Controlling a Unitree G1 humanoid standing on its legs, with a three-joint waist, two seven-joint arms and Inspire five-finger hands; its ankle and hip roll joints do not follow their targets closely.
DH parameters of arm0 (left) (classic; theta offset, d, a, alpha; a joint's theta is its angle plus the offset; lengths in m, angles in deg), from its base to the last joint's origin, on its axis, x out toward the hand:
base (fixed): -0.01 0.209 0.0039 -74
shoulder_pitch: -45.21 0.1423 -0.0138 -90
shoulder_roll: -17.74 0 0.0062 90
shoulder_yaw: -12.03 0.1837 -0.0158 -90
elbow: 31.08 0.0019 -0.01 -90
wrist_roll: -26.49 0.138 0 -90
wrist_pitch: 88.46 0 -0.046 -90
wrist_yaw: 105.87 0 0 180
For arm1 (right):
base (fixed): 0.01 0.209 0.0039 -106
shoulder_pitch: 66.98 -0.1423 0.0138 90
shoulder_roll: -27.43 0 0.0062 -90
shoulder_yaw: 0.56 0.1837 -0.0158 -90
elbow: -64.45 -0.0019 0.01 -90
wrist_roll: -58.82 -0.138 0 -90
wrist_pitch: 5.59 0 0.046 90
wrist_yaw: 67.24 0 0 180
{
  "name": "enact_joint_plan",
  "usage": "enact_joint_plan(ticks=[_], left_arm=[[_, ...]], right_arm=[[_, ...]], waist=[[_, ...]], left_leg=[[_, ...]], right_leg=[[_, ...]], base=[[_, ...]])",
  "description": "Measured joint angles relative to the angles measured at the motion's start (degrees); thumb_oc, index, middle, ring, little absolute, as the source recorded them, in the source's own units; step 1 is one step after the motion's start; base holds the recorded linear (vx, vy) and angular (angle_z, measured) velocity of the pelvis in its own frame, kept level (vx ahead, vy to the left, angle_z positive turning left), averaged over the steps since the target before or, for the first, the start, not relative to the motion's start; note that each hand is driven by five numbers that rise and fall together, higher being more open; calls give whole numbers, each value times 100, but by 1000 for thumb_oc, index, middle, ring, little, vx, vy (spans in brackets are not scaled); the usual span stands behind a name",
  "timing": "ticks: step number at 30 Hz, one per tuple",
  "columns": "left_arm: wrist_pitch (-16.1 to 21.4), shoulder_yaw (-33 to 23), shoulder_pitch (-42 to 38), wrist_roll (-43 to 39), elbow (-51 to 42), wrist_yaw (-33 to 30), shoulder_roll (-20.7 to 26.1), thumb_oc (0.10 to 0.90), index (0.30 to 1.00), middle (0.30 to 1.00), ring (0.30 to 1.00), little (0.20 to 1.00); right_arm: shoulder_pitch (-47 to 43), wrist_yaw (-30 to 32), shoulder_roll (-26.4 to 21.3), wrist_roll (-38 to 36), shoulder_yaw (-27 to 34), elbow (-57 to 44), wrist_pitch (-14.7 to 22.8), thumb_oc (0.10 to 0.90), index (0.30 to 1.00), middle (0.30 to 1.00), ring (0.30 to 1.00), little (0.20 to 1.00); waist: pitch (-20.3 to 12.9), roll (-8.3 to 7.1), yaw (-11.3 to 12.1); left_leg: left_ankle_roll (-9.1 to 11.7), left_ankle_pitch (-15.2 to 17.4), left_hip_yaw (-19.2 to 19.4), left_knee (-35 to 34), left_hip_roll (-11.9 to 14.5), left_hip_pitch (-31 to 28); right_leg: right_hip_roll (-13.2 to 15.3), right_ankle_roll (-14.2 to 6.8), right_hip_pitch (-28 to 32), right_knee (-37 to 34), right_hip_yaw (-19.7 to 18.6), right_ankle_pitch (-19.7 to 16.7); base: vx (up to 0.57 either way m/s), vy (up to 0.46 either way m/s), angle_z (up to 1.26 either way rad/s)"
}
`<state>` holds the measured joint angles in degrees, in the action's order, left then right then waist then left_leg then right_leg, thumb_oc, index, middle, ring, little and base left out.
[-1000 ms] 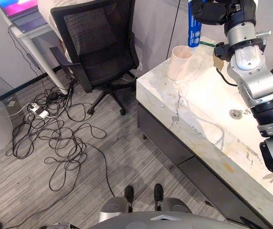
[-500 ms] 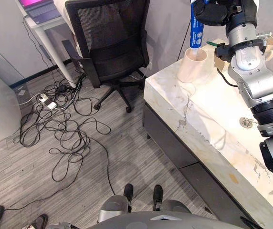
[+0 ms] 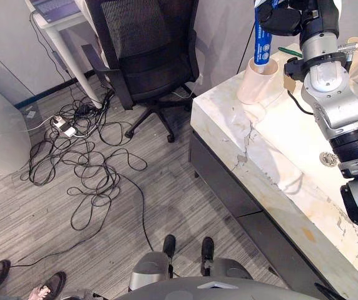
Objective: Organize the bathroom.
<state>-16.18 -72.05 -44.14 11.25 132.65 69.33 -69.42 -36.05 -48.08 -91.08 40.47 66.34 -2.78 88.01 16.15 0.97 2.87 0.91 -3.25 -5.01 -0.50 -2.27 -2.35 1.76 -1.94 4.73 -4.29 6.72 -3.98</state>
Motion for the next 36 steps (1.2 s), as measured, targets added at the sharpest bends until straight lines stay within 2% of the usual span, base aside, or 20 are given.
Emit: enact_joint_plan(ticks=[10,17,18,19,21,22,26,36], left_arm=[[17,3,-46,3,-3,21,6,800,900,900,900,900],[28,120,31,8,-222,19,-9,800,900,900,900,900],[49,126,59,9,-258,18,-19,800,900,900,900,900],[59,126,95,10,-281,14,-21,800,900,900,900,900],[164,127,175,11,-292,10,-33,800,900,900,900,900],[172,129,189,11,-292,7,-41,800,900,900,900,900],[287,235,188,12,-301,-7,-51,800,900,900,900,900],[403,267,152,13,-345,-96,-72,800,900,900,900,900]], right_arm=[[-7,1,2,-12,1,0,4,400,300,300,300,300],[-7,52,80,-16,4,-8,-3,400,300,300,300,300],[-7,82,80,-83,4,-5,-33,430,345,345,345,345],[-5,100,80,-153,6,-5,-64,430,345,345,345,345],[5,110,80,-277,60,-1,-116,569,554,554,554,554],[14,112,80,-281,107,1,-147,800,900,900,900,900],[109,115,195,-463,354,47,-187,800,900,900,900,900],[228,-45,305,-496,387,215,-259,800,900,900,900,900]], waist=[[20,35,-28],[117,208,2],[132,236,16],[135,241,12],[136,243,5],[138,247,6],[148,266,0],[174,245,-170]], left_leg=[[10,-5,2,-19,-2,-6],[13,-6,21,-18,-10,-6],[15,-7,12,-18,-10,-2],[18,-11,10,-18,-10,2],[19,-11,8,-19,-9,27],[22,-14,9,-18,-9,46],[45,-32,7,-2,-7,138],[54,-34,60,12,-2,168]], right_leg=[[2,28,-3,-1,0,19],[18,36,-8,14,-8,12],[17,36,-8,14,1,12],[15,37,-15,14,3,13],[14,39,-42,10,3,15],[14,39,-60,11,4,15],[15,44,-169,25,6,11],[12,58,-205,27,-44,-6]], base=[[4,-11,0],[-6,1,0],[-47,-1,2],[-53,-4,2],[-45,3,0],[-50,8,1],[-62,5,0],[1,1,-1]])
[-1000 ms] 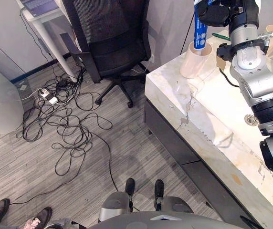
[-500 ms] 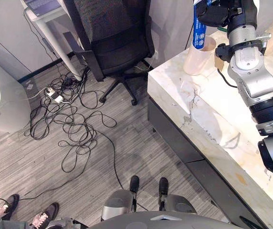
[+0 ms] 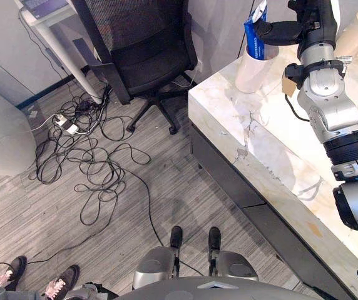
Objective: Organize the bathroom.
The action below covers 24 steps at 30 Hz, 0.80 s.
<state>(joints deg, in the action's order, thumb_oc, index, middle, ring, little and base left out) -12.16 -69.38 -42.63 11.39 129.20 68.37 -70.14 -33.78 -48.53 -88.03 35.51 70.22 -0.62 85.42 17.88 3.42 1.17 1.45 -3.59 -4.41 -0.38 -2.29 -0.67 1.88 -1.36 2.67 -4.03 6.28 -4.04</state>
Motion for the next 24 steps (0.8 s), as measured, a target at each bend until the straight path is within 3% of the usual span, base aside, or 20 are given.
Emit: enact_joint_plan(ticks=[11,14,16,19,21,24], left_arm=[[-6,-14,-6,32,-2,0,-11,800,900,900,900,900],[-14,-26,-42,229,-7,8,-9,800,900,900,900,900],[-101,-130,-137,274,-67,17,-12,800,900,900,900,900],[-124,-150,-120,276,-66,59,-19,800,900,900,900,900],[-101,-161,-191,278,-66,88,-22,800,900,900,900,900],[-67,-166,-185,279,-44,94,-22,800,900,900,900,900]], right_arm=[[124,-548,-3,40,74,-187,-295,800,900,900,900,900],[616,-852,-66,46,98,-759,-425,800,900,900,900,900],[1345,-1135,-331,194,488,-1491,-571,800,900,900,900,900],[1515,-1372,-679,430,453,-1665,-582,800,900,900,900,900],[1524,-1190,-1128,505,570,-1664,-577,800,900,900,900,900],[1527,-771,-1327,579,981,-1665,-534,800,900,900,900,900]], waist=[[49,-97,-114],[83,-228,-240],[81,-298,-253],[75,-428,-393],[53,-468,-511],[-14,-509,-669]], left_leg=[[9,11,81,-23,8,-93],[7,15,207,-66,16,-184],[0,67,293,-25,33,-214],[-8,84,465,-32,38,-281],[-15,90,562,-70,42,-365],[-25,100,607,-81,50,-389]], right_leg=[[-4,3,51,3,-55,-11],[-3,-3,51,51,-192,-15],[-15,-3,36,122,-248,3],[-18,-22,36,125,-434,-9],[-21,-36,56,133,-526,-26],[-27,-40,48,129,-561,-31]], base=[[13,11,-4],[26,60,-16],[30,91,-13],[6,49,-31],[-6,64,-21],[-15,66,-13]])
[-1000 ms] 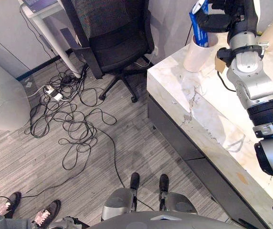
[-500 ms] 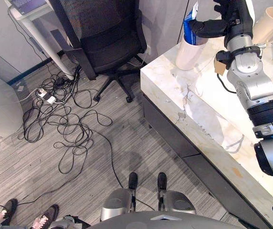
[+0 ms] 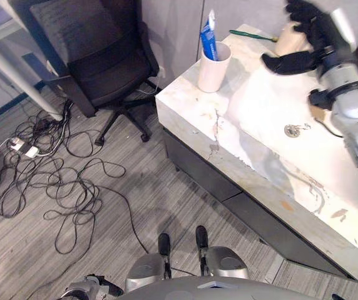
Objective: Organize the bathroom.
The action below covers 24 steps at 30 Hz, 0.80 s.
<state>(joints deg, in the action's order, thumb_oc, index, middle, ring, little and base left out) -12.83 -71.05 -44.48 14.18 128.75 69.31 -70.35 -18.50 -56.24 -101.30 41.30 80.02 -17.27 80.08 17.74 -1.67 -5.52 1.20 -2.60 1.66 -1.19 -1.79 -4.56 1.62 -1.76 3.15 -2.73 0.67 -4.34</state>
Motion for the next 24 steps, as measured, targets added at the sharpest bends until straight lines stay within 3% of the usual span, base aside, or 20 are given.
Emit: enact_joint_plan(ticks=[3,8,10,14,17,19,24], left_arm=[[86,-4,11,-5,41,-1,-53,800,900,900,900,900],[237,-7,109,-65,109,-21,-117,800,900,900,900,900],[298,-15,185,-75,110,-14,-153,800,900,900,900,900],[327,-100,253,-75,55,81,-153,800,900,900,900,900],[357,-125,301,-76,75,199,-163,800,900,900,900,900],[463,-157,355,-129,134,263,-168,800,900,900,900,900],[429,-162,364,-345,226,366,-184,800,900,900,900,900]], right_arm=[[3,852,-572,330,509,-12,67,800,900,900,900,900],[287,2240,-1018,933,1713,2,55,800,900,900,900,900],[465,2735,-1106,1277,2144,32,-49,800,900,900,900,900],[2447,3143,-1698,2385,3445,619,-381,800,900,900,900,900],[3792,3383,-1574,2626,4176,1240,-684,800,900,900,900,900],[4666,3652,-937,2553,4820,1820,-850,800,900,900,900,900],[5092,3854,230,1387,4994,3194,-916,800,900,900,900,900]], waist=[[-78,-29,-53],[-281,-105,-125],[-433,-129,-294],[-618,-184,-408],[-660,-205,-568],[-709,-171,-686],[-760,-87,-952]], left_leg=[[-40,27,141,3,31,-32],[-61,67,332,-18,70,-91],[-70,94,422,-17,76,-95],[-96,128,563,-17,84,-106],[-123,149,678,-19,82,-102],[-135,176,834,-38,94,-94],[-143,170,1043,-93,107,-81]], right_leg=[[-45,6,-16,-19,-148,-39],[-105,13,-51,-19,-353,-46],[-118,7,-85,-20,-433,-51],[-137,-18,-150,12,-569,-38],[-143,-48,-221,13,-675,-39],[-167,-82,-325,58,-796,-42],[-200,-120,-431,111,-964,-68]], base=[[-29,90,-26],[-40,58,-22],[-52,66,-20],[-50,54,-19],[-85,44,-26],[-102,59,-28],[-84,26,-25]])
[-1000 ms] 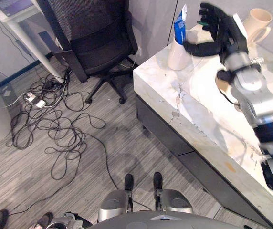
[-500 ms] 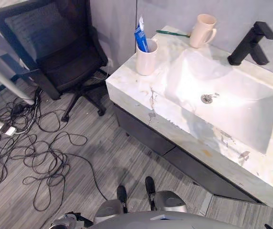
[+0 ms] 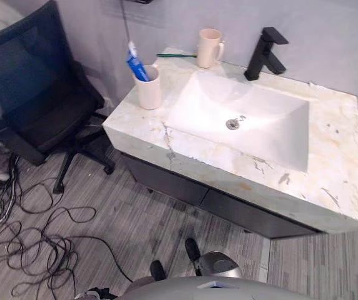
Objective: Organize the bathroom.
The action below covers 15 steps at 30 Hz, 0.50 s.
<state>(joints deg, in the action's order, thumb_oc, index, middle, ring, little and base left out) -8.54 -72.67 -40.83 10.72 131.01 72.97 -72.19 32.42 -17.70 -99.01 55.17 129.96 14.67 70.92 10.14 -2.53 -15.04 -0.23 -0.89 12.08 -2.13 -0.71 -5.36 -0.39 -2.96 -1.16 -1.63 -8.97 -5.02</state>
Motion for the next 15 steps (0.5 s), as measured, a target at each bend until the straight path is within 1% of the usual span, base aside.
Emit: enact_joint_plan(ticks=[1,2,4,6,8,9,10,11,12,14,15], left_arm=[[10,-9,-59,-39,67,-1,0,800,900,900,900,900],[32,-7,-137,-39,92,-3,11,800,900,900,900,900],[110,-3,-189,-39,109,-6,9,800,900,900,900,900],[156,0,-297,-39,185,-8,5,800,900,900,900,900],[154,11,-438,-38,299,-7,-18,800,900,900,900,900],[164,57,-471,-38,304,-14,-39,800,900,900,900,900],[177,79,-594,-33,386,-32,-66,800,900,900,900,900],[175,78,-634,-32,399,-82,-64,800,900,900,900,900],[180,63,-640,-33,393,-128,-51,800,900,900,900,900],[182,80,-667,-29,399,-184,-48,800,900,900,900,900],[172,190,-720,-4,378,-258,-52,800,900,900,900,900]], right_arm=[[98,40,301,-253,-87,503,119,800,900,900,900,900],[91,51,653,-723,-226,1037,107,800,900,900,900,900],[38,43,1107,-1250,-529,1343,74,800,900,900,900,900],[-98,37,1437,-1518,-894,1697,77,800,900,900,900,900],[-279,-81,1736,-1911,-1032,2172,11,800,900,900,900,900],[-300,-123,1847,-1973,-1146,2345,16,800,900,900,900,900],[-361,-350,2129,-2010,-1690,2733,53,800,900,900,900,900],[-381,-555,2324,-2150,-2020,2839,32,800,900,900,900,900],[-449,-805,2521,-2334,-2192,2851,-16,800,900,900,900,900],[-645,-1452,2798,-2722,-2565,3007,25,800,900,900,900,900],[-790,-2081,3129,-2667,-3341,2977,9,800,900,900,900,900]], waist=[[-31,62,-75],[-56,111,-93],[-69,145,-96],[-73,152,-95],[-72,121,-87],[-75,114,-82],[-61,69,-26],[-67,16,32],[-90,-34,84],[-82,-73,164],[-108,-120,298]], left_leg=[[-22,14,34,-12,-1,3],[-34,27,100,-25,9,7],[11,89,187,-12,26,43],[9,91,190,0,25,111],[9,92,140,0,28,137],[8,92,86,2,28,160],[10,93,-13,3,31,221],[13,94,-43,-2,36,259],[17,96,-49,-3,44,299],[17,96,-94,7,54,299],[18,97,-162,1,55,293]], right_leg=[[-5,-15,-50,-2,-44,-10],[-16,-23,-93,-9,-83,-15],[-14,-26,-158,-20,-65,-17],[9,-82,-200,-61,6,-53],[18,-86,-245,-64,113,-55],[18,-86,-266,-50,144,-54],[18,-87,-309,-49,218,-51],[15,-87,-348,-53,252,-51],[6,-87,-388,-72,260,-52],[-1,-86,-370,-74,299,-52],[2,-86,-360,-81,377,-52]], base=[[-82,8,-29],[-85,2,-36],[-60,-1,-46],[-29,-6,-39],[-23,-11,-16],[-24,-25,14],[-22,-32,20],[-13,-27,15],[0,0,0],[3,-13,4],[14,-31,13]])
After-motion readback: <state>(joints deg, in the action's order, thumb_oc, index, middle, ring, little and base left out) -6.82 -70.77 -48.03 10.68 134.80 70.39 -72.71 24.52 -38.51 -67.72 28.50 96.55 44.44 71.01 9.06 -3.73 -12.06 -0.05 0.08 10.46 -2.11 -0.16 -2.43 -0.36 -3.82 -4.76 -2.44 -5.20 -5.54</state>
